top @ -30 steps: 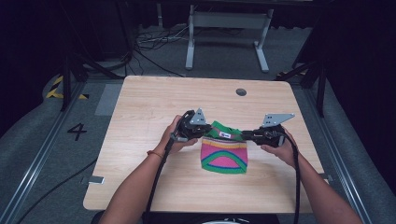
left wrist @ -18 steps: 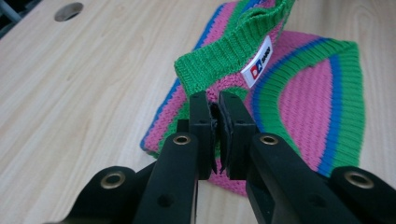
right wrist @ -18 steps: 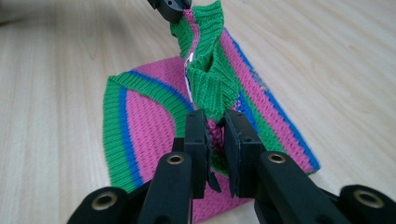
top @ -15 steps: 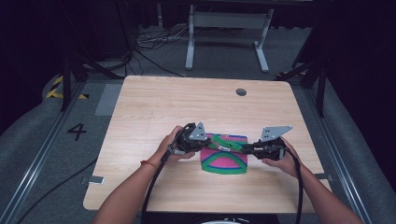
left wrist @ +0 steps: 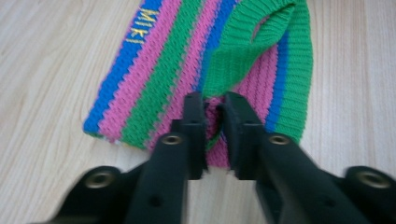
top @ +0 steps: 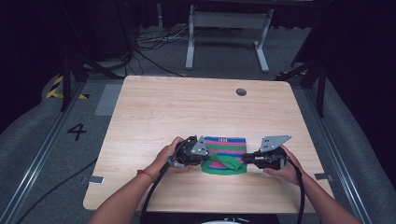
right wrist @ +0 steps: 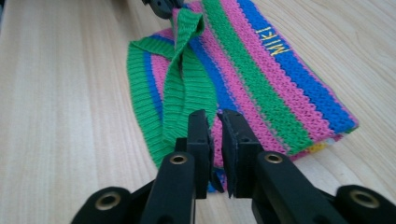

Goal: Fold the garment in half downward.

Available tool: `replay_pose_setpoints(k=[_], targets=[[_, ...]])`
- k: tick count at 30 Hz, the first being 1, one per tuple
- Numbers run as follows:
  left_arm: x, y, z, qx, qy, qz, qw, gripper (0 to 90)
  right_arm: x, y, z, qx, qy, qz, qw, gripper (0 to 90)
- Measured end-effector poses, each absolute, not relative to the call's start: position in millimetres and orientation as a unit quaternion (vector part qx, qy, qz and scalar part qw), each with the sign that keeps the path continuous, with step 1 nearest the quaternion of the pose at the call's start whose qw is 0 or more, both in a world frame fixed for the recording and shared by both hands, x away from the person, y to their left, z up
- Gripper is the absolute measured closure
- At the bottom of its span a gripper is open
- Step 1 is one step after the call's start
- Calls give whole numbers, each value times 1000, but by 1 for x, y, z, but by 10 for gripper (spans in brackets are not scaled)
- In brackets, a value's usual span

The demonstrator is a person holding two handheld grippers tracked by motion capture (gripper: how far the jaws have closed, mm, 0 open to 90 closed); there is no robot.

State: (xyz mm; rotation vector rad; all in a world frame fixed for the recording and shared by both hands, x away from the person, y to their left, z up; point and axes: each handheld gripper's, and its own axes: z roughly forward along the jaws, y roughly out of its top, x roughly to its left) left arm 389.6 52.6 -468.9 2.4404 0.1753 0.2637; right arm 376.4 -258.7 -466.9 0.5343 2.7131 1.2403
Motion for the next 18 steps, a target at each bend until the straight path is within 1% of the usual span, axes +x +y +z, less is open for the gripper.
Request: replay_pose_setpoints(k=[1, 2, 5, 7, 9, 10, 13, 16, 18], targets=[[388, 54, -469, 935, 70, 102, 332, 760, 376, -259, -467, 176, 894, 409, 55, 806], [387, 54, -469, 935, 67, 103, 331, 723, 375, -257, -467, 175, 894, 409, 58, 791], [384, 56, -467, 932, 88, 103, 337, 613, 371, -252, -465, 167, 894, 412, 57, 761], [382, 56, -464, 929, 94, 107, 343, 537, 368, -247, -465, 165, 895, 411, 58, 708], [381, 56, -462, 926, 104, 102, 349, 505, 367, -243, -467, 164, 897, 406, 61, 685], [382, 54, -463, 924, 109, 100, 353, 492, 367, -242, -468, 166, 897, 405, 62, 660], [383, 49, -467, 923, 112, 89, 356, 481, 369, -237, -472, 179, 898, 397, 68, 619], [385, 43, -473, 926, 114, 76, 352, 494, 369, -234, -476, 181, 899, 392, 70, 611], [384, 41, -477, 929, 107, 67, 348, 538, 369, -231, -479, 184, 902, 385, 67, 620]])
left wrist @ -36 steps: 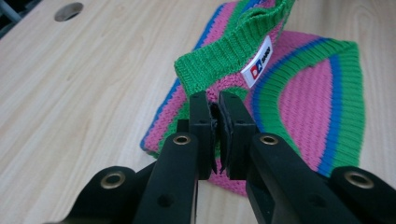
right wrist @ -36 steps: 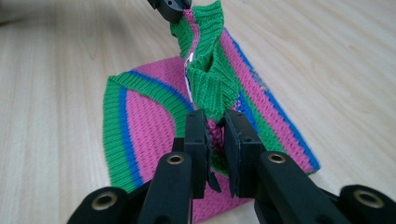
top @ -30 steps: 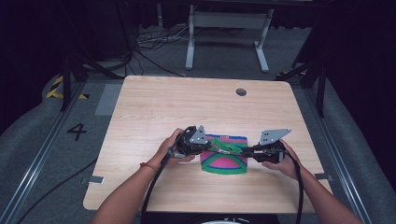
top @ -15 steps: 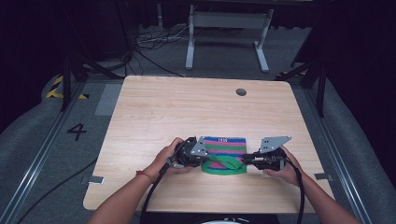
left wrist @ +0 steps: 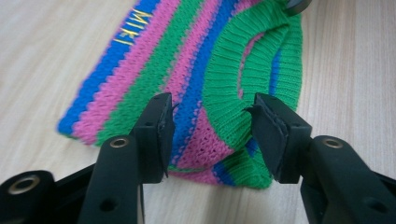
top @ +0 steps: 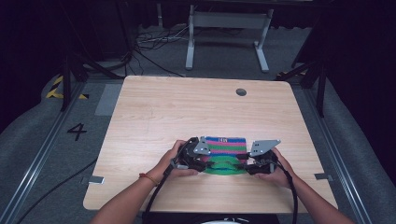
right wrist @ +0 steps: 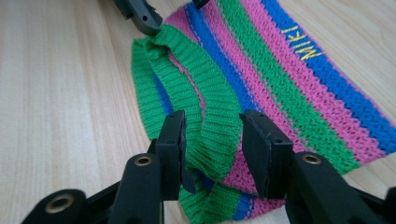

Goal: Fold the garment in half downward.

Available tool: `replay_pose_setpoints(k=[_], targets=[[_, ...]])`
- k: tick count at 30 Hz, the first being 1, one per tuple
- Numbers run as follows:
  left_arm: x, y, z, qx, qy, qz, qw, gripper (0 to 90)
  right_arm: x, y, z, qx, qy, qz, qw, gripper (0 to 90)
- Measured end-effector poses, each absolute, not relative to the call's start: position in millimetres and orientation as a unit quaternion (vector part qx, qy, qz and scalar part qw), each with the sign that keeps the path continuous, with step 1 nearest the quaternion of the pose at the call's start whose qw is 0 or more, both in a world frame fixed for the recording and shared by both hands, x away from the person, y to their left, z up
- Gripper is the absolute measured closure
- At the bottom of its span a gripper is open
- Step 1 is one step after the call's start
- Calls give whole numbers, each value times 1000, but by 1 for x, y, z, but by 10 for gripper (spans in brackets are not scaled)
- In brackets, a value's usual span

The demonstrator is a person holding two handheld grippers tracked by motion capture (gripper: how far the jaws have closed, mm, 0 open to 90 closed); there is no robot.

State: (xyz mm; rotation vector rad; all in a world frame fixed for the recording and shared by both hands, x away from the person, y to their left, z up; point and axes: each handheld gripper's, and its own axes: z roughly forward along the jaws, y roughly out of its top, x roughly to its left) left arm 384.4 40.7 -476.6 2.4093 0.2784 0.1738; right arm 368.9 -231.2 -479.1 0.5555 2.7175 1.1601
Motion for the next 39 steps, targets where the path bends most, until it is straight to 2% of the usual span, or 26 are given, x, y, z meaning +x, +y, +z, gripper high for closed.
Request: replay_pose_setpoints(k=[3, 8, 9, 10, 14, 18, 26, 32, 35, 39], targets=[[383, 37, -484, 935, 99, 58, 334, 599, 368, -229, -487, 187, 910, 363, 75, 661], [382, 37, -487, 933, 101, 57, 339, 696, 366, -228, -486, 177, 914, 352, 101, 792], [383, 38, -487, 934, 97, 55, 341, 696, 366, -228, -486, 177, 914, 352, 101, 792], [384, 38, -486, 933, 94, 54, 342, 734, 366, -228, -484, 177, 913, 351, 107, 854], [383, 39, -481, 932, 88, 64, 346, 816, 368, -229, -481, 176, 914, 350, 105, 875], [380, 40, -471, 931, 73, 83, 347, 850, 369, -233, -473, 179, 908, 364, 105, 876], [374, 41, -461, 929, 61, 86, 356, 851, 363, -238, -455, 166, 905, 377, 104, 875], [366, 38, -471, 937, 49, 78, 336, 834, 357, -236, -463, 154, 919, 352, 86, 858], [364, 40, -479, 939, 52, 70, 334, 786, 355, -237, -470, 155, 922, 347, 78, 825], [363, 44, -481, 937, 59, 62, 340, 660, 353, -241, -475, 157, 924, 341, 77, 783]])
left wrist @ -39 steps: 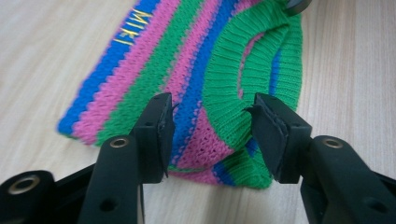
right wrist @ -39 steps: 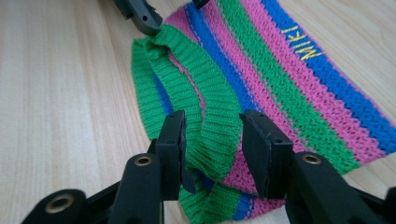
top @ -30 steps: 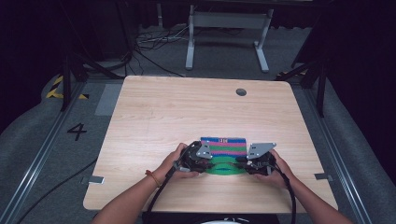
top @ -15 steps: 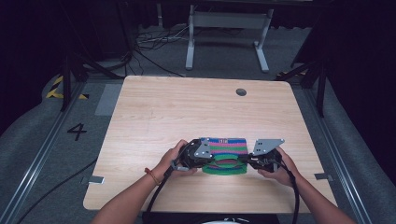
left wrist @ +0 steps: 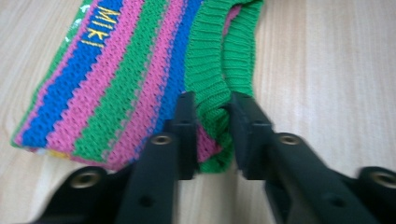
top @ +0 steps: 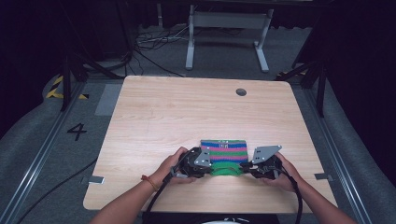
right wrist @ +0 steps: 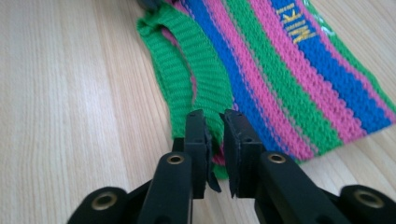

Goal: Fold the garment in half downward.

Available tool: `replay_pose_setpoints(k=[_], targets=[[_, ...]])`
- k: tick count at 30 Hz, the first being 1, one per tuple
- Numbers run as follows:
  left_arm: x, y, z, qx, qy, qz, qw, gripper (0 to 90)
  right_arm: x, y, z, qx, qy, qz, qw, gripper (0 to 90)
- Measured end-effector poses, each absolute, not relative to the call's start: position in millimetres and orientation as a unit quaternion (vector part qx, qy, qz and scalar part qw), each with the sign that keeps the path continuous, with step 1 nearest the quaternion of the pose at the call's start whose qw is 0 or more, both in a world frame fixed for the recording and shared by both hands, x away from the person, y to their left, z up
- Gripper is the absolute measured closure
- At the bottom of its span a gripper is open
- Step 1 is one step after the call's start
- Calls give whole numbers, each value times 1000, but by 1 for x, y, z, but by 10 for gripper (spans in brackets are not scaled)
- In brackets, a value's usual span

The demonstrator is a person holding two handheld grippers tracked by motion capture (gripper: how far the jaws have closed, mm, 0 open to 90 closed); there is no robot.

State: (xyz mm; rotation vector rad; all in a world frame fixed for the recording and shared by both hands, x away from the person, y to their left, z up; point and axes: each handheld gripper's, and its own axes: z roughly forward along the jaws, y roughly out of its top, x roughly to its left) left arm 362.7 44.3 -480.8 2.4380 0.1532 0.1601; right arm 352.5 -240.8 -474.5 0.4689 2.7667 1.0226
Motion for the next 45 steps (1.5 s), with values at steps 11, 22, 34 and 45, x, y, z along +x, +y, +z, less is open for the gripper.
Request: replay_pose_setpoints(k=[11, 22, 34, 45], targets=[[370, 59, -468, 909, 134, 68, 389, 455, 354, -248, -464, 185, 905, 368, 106, 639], [381, 46, -491, 921, 150, 52, 357, 384, 361, -243, -488, 207, 906, 356, 96, 596], [394, 58, -496, 914, 153, 69, 370, 384, 371, -234, -495, 231, 894, 371, 102, 599], [397, 60, -490, 918, 170, 83, 348, 369, 385, -222, -491, 235, 899, 355, 108, 576]])
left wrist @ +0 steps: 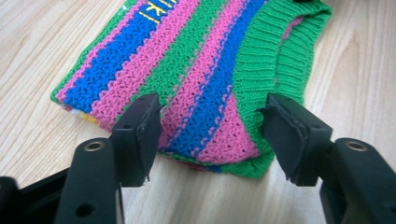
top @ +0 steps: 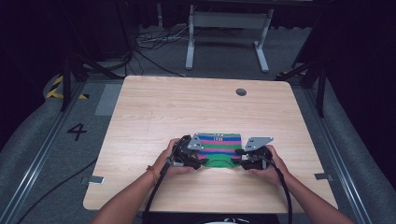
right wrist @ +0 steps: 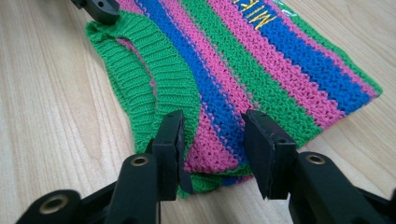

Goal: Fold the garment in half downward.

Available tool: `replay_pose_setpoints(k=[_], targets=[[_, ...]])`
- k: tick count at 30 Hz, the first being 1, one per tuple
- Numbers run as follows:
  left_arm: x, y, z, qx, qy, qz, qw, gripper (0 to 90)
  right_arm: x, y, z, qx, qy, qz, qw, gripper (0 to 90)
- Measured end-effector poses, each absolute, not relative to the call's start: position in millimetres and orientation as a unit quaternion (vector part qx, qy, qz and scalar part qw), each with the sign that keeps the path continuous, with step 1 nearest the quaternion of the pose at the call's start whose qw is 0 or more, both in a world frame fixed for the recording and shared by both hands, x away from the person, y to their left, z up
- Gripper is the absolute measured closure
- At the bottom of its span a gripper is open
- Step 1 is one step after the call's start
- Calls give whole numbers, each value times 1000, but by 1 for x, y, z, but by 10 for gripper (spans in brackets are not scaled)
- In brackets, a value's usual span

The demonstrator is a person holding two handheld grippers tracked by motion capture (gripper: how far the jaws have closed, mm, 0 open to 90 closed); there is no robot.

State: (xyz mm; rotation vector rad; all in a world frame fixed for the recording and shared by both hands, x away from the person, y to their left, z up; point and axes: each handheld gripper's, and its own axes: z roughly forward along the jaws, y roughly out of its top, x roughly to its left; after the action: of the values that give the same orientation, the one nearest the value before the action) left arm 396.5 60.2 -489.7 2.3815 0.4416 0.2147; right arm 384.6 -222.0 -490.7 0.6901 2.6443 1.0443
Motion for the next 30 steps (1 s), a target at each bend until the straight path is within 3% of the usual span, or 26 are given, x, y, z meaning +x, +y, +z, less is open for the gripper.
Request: replay_pose_setpoints(k=[6, 30], targets=[[392, 67, -482, 926, 165, 87, 329, 344, 383, -225, -485, 235, 898, 355, 112, 511], [361, 131, -462, 927, 176, 119, 309, 262, 355, -282, -460, 241, 899, 334, 148, 419]])
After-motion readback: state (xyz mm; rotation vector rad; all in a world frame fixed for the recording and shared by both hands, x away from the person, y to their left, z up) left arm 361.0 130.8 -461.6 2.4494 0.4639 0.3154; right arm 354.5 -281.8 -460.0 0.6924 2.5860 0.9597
